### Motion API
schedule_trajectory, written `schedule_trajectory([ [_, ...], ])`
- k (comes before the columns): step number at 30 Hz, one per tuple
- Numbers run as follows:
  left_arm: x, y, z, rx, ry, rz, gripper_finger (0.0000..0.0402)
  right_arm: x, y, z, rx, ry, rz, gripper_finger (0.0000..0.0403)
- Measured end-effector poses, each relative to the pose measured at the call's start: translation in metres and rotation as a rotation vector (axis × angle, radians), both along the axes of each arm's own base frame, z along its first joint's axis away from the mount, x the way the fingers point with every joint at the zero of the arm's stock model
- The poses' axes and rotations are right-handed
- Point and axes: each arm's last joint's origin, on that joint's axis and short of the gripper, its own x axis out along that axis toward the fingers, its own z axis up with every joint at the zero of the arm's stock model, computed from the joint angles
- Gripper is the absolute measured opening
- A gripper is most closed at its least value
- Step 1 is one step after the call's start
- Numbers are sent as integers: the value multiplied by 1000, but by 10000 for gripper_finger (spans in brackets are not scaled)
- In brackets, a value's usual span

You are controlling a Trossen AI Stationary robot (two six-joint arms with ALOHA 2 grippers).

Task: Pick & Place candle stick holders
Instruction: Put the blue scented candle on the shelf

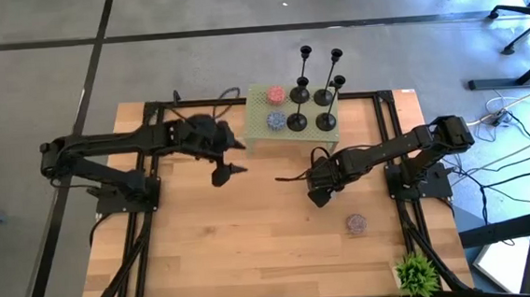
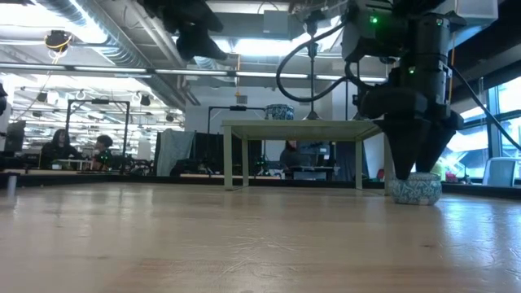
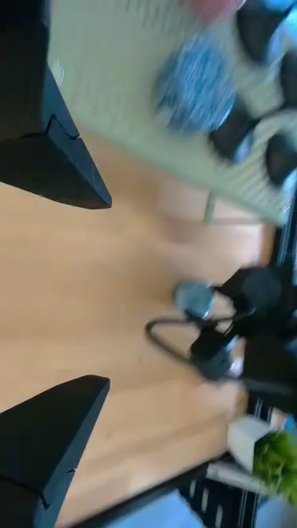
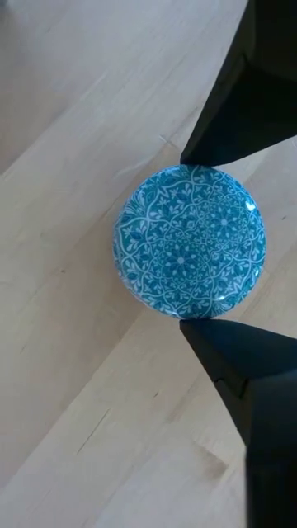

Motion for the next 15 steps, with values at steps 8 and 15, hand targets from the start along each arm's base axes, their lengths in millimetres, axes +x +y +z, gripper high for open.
schedule_trajectory([
  [8,1,-34,-33,-258,50,120,345,10,2,11,-23,-46,62,287],
  [15,-6,-49,-66,-331,113,253,345,22,12,24,-35,-137,159,267],
])
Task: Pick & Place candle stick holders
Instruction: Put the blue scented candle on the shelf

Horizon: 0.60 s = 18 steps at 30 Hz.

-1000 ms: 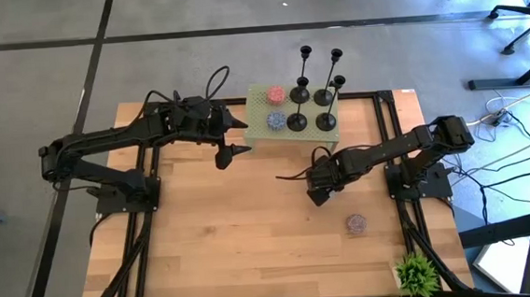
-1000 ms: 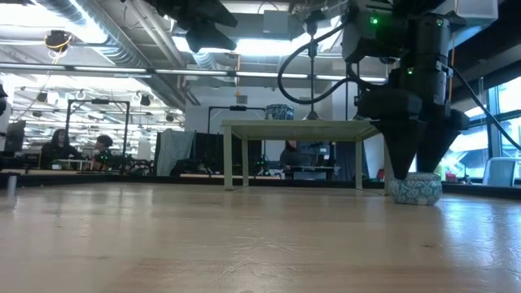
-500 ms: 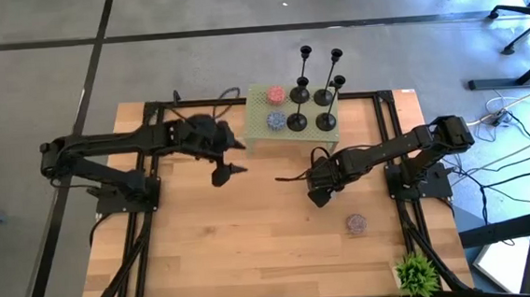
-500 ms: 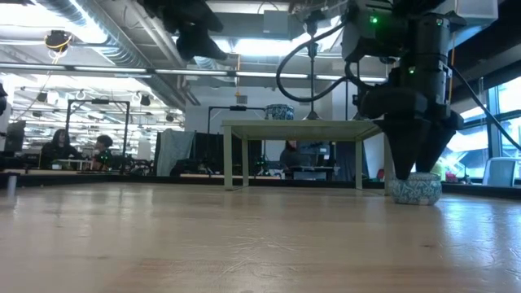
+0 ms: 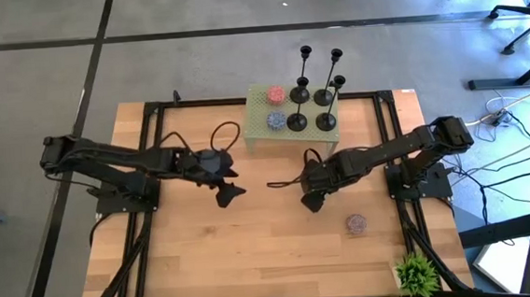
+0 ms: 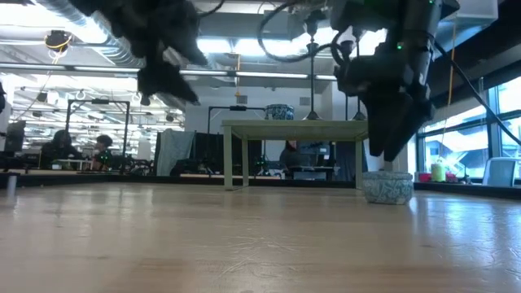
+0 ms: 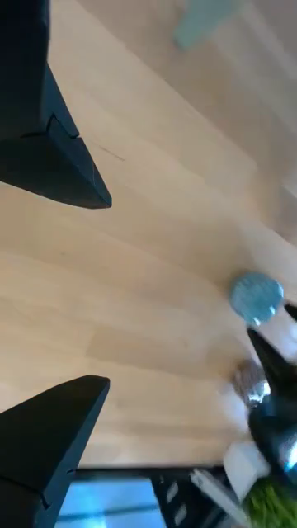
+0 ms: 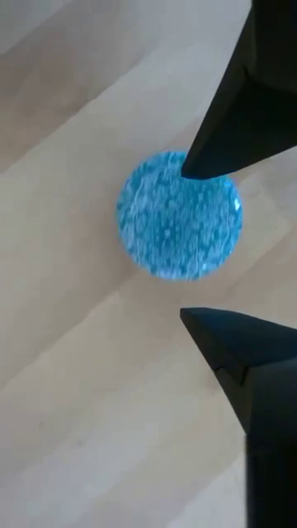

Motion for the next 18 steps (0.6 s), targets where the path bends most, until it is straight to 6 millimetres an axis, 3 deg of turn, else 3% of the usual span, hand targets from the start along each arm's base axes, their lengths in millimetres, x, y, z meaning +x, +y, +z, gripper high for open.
schedule_trajectory([
  [6,-4,-6,-17,-37,-3,50,345,-2,6,0,4,13,79,256],
  [18,0,-6,-14,-49,-73,52,345,-2,-2,0,-47,35,125,315],
])
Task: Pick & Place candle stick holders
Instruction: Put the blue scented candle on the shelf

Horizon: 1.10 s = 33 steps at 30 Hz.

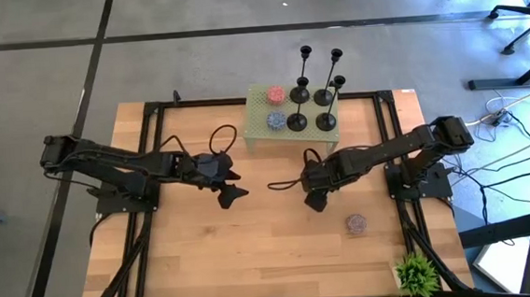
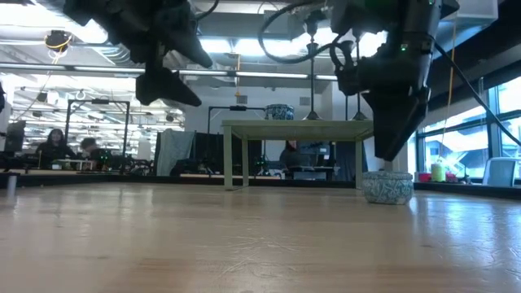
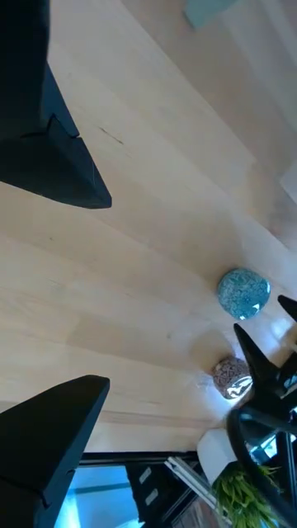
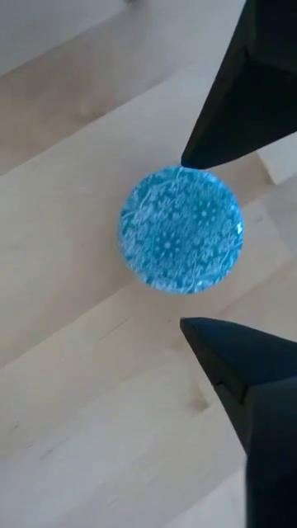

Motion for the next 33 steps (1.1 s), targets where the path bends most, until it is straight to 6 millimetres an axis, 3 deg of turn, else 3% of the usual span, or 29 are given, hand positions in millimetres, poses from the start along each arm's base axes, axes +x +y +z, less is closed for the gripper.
schedule_trajectory([
  [18,0,0,1,9,-8,-7,345,17,-9,-38,58,82,-103,328],
  [27,0,0,1,20,-7,-15,345,18,-10,-40,53,80,-80,296],
  [33,0,0,1,14,-8,-9,345,23,-4,-36,85,62,-59,298],
])
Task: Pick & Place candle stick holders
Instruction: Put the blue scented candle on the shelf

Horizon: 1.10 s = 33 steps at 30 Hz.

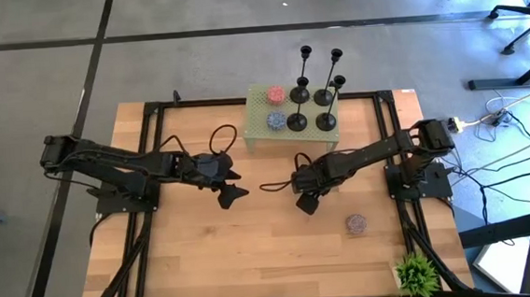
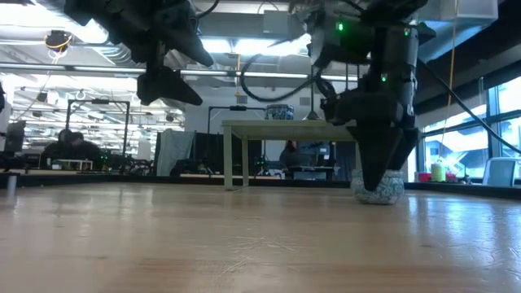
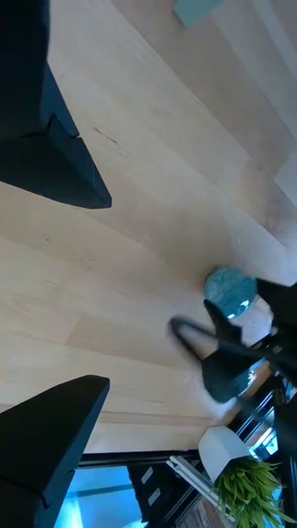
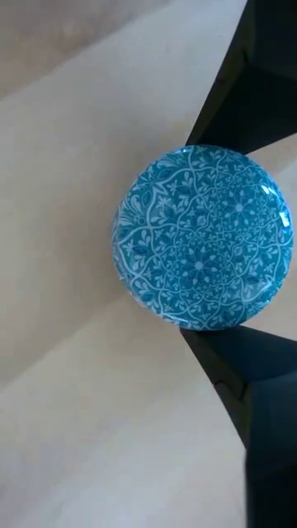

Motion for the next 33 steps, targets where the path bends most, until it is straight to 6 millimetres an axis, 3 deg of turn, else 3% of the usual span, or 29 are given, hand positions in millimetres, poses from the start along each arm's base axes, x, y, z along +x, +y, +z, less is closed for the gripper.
schedule_trajectory([
  [6,0,1,0,-139,-5,131,345,22,16,29,-74,-142,109,299],
  [16,3,2,4,-155,-68,197,345,68,45,81,-319,-645,399,300],
  [24,9,2,15,-167,-192,204,345,72,33,84,-414,-653,420,301],
  [33,26,2,-4,-221,-157,214,345,74,20,84,-430,-639,409,301],
])
